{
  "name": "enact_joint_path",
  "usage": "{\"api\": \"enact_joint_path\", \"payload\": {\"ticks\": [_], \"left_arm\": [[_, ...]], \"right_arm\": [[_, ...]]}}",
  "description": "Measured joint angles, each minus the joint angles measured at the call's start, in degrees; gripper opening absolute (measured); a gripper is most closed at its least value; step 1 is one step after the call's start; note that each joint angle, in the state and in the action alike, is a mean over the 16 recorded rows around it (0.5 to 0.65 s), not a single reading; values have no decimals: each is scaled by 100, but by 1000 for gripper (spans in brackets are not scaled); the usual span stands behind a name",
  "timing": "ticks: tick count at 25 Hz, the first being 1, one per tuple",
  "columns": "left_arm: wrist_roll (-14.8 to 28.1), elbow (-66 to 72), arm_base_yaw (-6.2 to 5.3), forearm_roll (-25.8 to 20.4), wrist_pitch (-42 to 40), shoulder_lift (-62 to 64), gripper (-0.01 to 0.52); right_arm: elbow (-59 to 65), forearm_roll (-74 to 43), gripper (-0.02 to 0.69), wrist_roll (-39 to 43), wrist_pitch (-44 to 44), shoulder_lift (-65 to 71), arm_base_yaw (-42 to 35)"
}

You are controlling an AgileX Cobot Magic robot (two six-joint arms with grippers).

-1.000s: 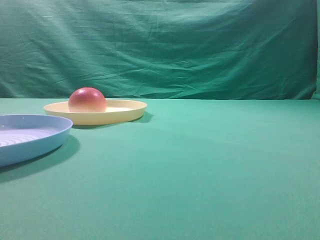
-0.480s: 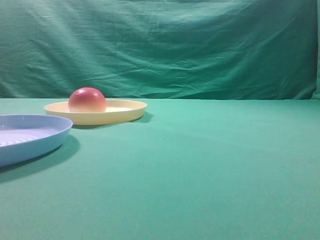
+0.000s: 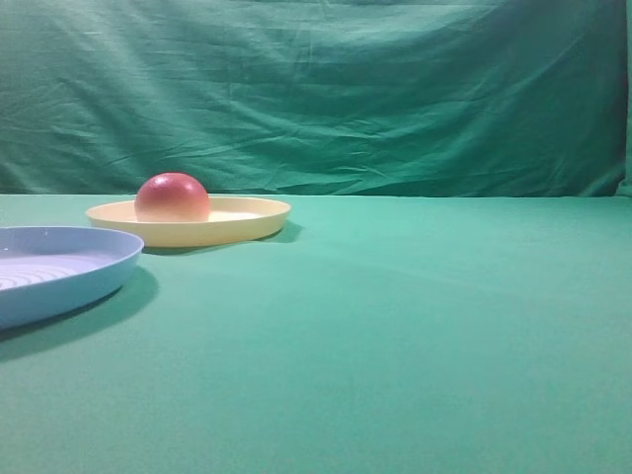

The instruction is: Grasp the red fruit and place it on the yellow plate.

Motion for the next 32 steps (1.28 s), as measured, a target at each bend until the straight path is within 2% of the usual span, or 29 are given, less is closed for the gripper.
{"api": "enact_joint_path", "payload": {"ticks": [12, 32], "left_arm": [[0, 0, 0, 0, 0, 0, 0], [0, 0, 0, 0, 0, 0, 0]], "right_arm": [[1254, 22, 0, -9, -163, -224, -14], [1371, 24, 0, -3, -171, -224, -14]]}}
